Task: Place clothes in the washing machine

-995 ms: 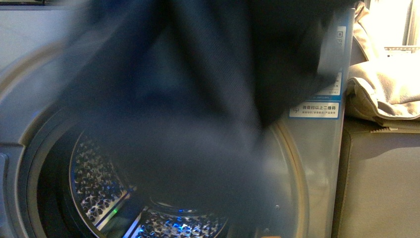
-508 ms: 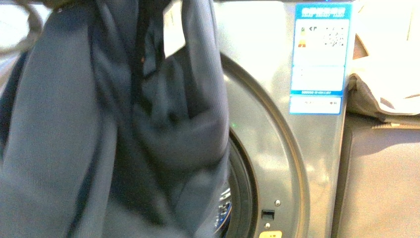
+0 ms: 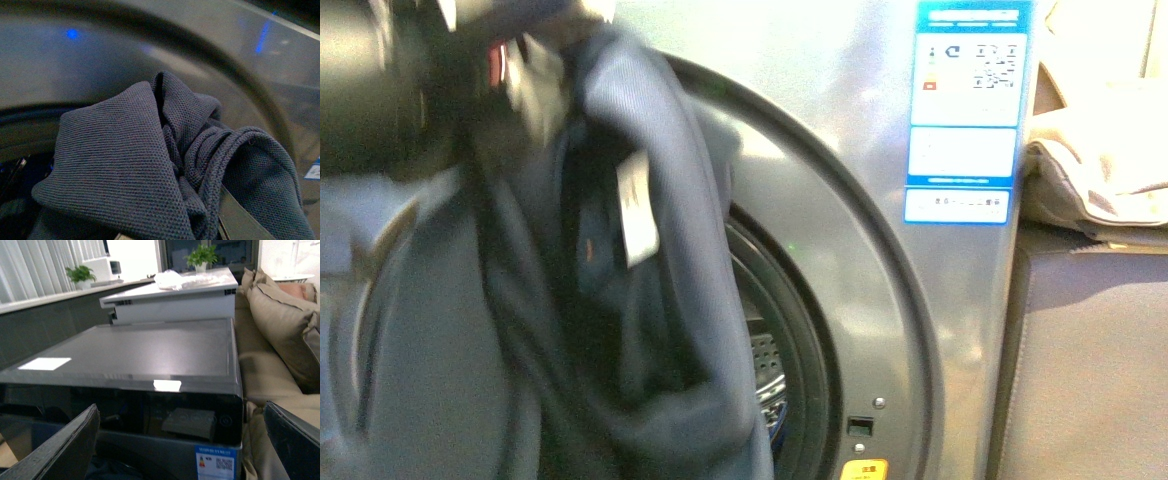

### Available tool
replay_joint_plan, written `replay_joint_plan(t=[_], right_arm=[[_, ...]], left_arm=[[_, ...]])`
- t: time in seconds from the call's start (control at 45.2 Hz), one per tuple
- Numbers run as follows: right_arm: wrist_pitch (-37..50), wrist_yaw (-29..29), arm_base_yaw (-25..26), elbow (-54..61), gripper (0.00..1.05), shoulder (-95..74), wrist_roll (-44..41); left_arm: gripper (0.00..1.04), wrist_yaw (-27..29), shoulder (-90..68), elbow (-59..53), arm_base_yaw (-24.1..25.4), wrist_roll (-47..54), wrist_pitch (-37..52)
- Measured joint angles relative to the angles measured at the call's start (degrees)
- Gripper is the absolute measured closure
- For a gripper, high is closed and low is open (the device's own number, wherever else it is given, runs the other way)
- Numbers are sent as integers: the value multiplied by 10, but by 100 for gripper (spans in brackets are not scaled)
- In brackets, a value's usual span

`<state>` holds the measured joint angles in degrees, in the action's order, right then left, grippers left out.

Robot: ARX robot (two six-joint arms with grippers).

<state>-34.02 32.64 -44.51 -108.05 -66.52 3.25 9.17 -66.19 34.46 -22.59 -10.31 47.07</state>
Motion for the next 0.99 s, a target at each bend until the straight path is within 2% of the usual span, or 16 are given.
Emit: replay_joint_plan(t=[0.177,0.354,0.442,0.707,0.774,0.928,0.995], right_arm=[[-3,24,4,79,8,52,12],[-23,23,38,126,8,92,37],[19,25,69,192,20,131,7],[176,-93,202,540,62,318,-27],[185,-97,215,605,73,361,-30],[229,-163,273,739,101,442,-31],[243,-183,295,775,102,462,-32]], left_arm=[[97,-2,-48,-32,14,-10,37],[97,-3,-98,-50,16,-19,72],[97,-2,-122,-50,16,-23,88],[97,-1,-196,-40,16,-29,136],[97,1,-216,-30,16,-29,144],[97,11,-271,1,13,-28,162],[97,12,-289,12,12,-26,165]])
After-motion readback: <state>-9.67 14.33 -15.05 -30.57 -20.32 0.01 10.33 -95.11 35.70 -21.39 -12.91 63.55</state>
